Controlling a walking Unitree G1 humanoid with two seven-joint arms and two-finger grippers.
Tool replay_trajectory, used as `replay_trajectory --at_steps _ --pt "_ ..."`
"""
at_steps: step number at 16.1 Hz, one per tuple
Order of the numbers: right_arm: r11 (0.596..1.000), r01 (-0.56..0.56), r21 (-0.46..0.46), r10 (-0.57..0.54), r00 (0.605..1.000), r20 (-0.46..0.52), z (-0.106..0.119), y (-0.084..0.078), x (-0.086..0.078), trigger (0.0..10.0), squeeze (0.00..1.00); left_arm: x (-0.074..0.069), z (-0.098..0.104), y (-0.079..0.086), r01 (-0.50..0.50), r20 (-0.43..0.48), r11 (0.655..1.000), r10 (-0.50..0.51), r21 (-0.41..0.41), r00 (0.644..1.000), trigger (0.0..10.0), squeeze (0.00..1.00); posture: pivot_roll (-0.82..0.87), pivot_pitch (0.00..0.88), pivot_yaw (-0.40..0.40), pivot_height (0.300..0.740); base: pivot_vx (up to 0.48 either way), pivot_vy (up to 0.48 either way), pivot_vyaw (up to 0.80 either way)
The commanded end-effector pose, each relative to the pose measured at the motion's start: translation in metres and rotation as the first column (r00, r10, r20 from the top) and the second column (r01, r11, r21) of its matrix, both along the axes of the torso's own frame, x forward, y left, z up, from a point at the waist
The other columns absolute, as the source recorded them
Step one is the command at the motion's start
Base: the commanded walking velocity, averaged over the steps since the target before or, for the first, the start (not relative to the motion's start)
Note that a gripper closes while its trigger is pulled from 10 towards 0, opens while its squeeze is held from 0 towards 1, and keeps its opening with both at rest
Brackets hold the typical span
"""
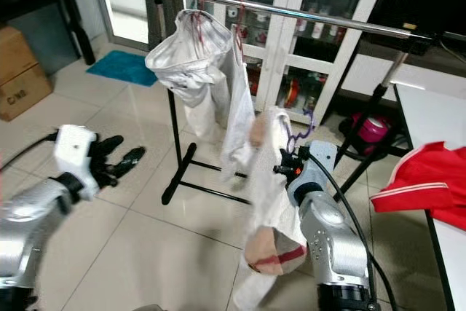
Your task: Hang hanger
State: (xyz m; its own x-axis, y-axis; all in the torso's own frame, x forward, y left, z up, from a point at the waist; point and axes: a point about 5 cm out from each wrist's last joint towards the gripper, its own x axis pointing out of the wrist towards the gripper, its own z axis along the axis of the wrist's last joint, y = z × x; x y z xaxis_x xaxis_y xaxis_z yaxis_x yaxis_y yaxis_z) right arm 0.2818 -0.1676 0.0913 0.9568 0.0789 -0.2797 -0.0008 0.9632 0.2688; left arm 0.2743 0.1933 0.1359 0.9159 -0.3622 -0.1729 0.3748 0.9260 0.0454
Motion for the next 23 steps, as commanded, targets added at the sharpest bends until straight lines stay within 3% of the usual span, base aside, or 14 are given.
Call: replay_trajectory --at_steps 1,3,6,9,15,19,23 --pt "1.0 -0.007 0.027 0.005 0.997 0.08 0.014 0.001 0.0 10.0 0.0 0.005 0.011 -0.003 -0.039 0.053 0.999 0.04 -0.01 0.998 10.0 0.0 -0.02 0.0 -0.016 0.74 0.0 0.0 0.0" --pt "0.999 0.0 0.041 -0.005 0.992 0.124 0.019 0.001 -0.003 10.0 0.0 0.01 0.02 -0.007 -0.084 0.093 0.996 0.088 -0.042 0.992 10.0 0.0 -0.02 0.0 -0.013 0.74 0.0 0.0 0.0" --pt "0.996 0.082 0.022 -0.084 0.983 0.162 0.023 -0.005 -0.002 10.0 0.0 0.012 0.024 -0.009 -0.109 0.108 0.994 0.112 -0.027 0.988 10.0 0.0 -0.02 0.0 0.003 0.74 0.082 0.0 -0.14" --pt "0.995 0.063 0.078 -0.074 0.985 0.157 0.026 -0.001 0.003 10.0 0.0 0.013 0.027 -0.01 -0.113 0.121 0.994 0.112 0.0 0.986 10.0 0.0 -0.02 0.0 0.007 0.74 0.281 0.0 -0.46" --pt "0.995 0.043 0.087 -0.059 0.981 0.187 0.03 0.006 0.003 10.0 0.0 0.008 0.03 -0.009 -0.113 0.135 0.993 0.109 0.022 0.985 10.0 0.0 -0.02 0.0 0.022 0.74 0.317 0.0 -0.34" --pt "1.0 -0.026 0.002 0.025 0.978 0.206 0.034 0.016 0.004 10.0 0.0 0.008 0.031 -0.007 -0.121 0.139 0.992 0.116 0.028 0.983 10.0 0.0 -0.01 0.0 0.021 0.74 0.353 0.0 0.0" --pt "1.0 -0.004 0.005 0.003 0.979 0.202 0.035 0.012 0.005 10.0 0.0 0.005 0.03 -0.01 -0.12 0.138 0.992 0.115 0.03 0.984 10.0 0.0 -0.01 0.0 0.002 0.74 0.355 0.0 0.12"
